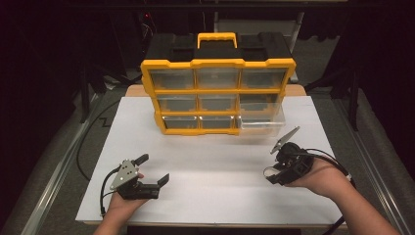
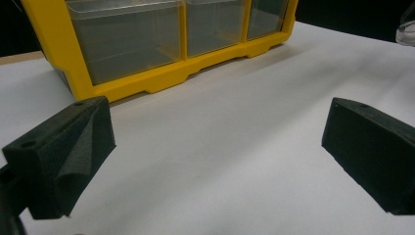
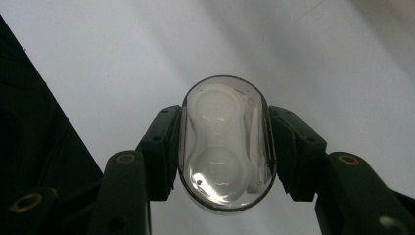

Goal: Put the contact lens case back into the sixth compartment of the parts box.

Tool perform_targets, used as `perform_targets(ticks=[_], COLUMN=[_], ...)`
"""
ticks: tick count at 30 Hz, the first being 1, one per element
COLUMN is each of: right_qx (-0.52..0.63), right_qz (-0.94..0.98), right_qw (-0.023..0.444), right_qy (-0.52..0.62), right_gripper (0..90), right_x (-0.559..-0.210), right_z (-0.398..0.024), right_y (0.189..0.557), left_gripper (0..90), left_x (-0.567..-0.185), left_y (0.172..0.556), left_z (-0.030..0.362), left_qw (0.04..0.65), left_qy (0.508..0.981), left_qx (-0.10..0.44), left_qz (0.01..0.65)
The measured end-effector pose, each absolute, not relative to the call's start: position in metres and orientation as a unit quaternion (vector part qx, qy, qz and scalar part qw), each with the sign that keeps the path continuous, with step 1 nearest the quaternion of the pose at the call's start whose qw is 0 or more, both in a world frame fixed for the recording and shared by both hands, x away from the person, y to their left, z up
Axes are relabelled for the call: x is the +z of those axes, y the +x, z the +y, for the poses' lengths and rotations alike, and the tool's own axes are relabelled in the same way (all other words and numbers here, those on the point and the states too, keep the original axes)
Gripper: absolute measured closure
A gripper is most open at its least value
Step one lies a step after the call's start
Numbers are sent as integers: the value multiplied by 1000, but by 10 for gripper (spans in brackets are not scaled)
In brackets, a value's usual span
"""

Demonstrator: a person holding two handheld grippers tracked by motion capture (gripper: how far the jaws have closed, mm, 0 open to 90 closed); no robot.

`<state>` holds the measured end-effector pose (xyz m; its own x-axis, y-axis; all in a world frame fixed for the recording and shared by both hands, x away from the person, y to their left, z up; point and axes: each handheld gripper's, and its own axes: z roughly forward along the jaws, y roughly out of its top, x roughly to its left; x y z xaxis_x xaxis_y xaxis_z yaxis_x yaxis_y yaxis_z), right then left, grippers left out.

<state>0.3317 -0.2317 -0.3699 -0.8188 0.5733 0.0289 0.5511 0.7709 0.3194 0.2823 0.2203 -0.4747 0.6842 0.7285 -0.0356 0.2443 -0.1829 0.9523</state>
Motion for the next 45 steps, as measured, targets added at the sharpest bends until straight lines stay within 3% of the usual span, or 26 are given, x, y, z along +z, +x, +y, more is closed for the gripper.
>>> perform_targets(ticks=[45], right_qx=[144], right_qz=[952], right_qw=[39], right_qy=[267], right_gripper=[498], right_x=[-314], right_z=[-222], right_y=[335], left_gripper=[4], left_x=[-475], left_y=[282], left_z=[220], left_qw=[550], left_qy=[738], left_qx=[218], left_qz=[324])
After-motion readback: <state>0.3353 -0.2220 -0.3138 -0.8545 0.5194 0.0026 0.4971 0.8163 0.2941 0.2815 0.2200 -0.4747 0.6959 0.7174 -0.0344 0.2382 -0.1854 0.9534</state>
